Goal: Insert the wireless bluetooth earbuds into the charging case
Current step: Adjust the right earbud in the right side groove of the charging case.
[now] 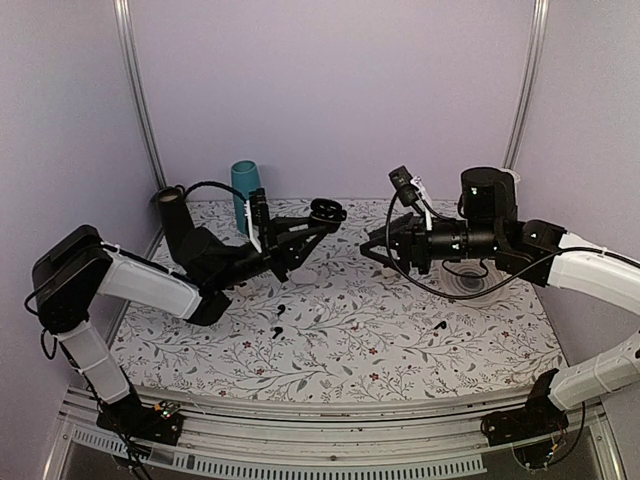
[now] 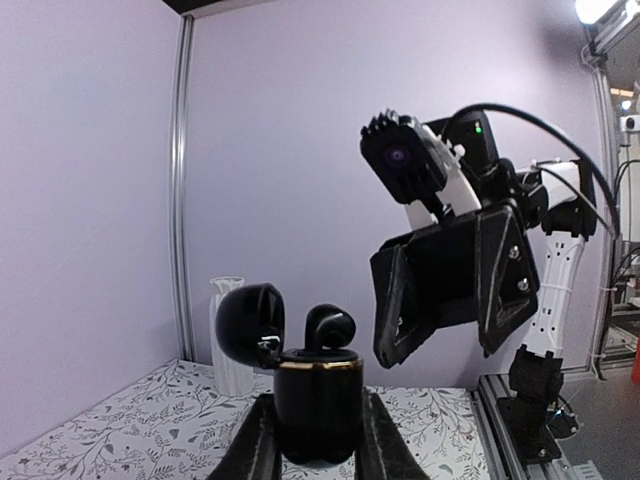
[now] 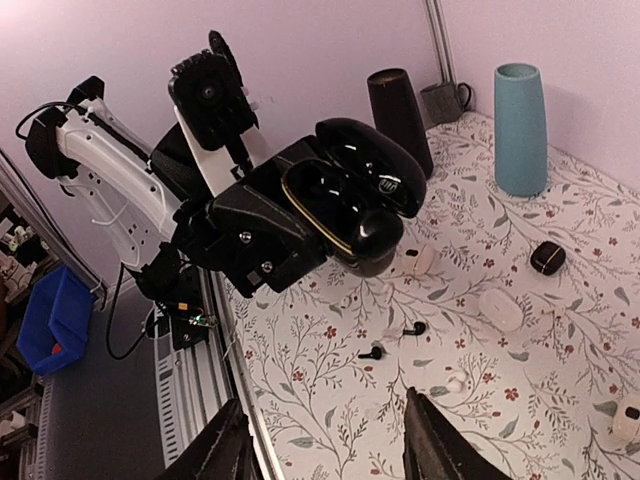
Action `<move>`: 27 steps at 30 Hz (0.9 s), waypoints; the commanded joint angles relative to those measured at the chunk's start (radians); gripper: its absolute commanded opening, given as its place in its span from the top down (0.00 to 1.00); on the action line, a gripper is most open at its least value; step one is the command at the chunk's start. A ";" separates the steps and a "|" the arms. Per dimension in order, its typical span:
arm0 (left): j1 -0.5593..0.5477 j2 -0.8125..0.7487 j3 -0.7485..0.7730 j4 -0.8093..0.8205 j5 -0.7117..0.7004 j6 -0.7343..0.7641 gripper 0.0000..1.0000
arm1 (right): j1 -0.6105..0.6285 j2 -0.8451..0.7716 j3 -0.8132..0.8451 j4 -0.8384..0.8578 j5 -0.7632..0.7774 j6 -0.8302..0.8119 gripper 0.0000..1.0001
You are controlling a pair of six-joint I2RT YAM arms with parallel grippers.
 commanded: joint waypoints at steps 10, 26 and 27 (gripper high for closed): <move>0.057 -0.080 0.079 -0.045 0.247 -0.311 1.00 | -0.004 -0.087 -0.271 0.680 0.024 -0.336 0.47; 0.054 -0.093 0.066 -0.023 0.253 -0.330 1.00 | 0.085 0.006 -0.192 0.689 0.081 -0.406 0.61; 0.053 -0.092 0.066 -0.023 0.252 -0.328 1.00 | 0.088 0.008 -0.190 0.692 0.097 -0.406 0.61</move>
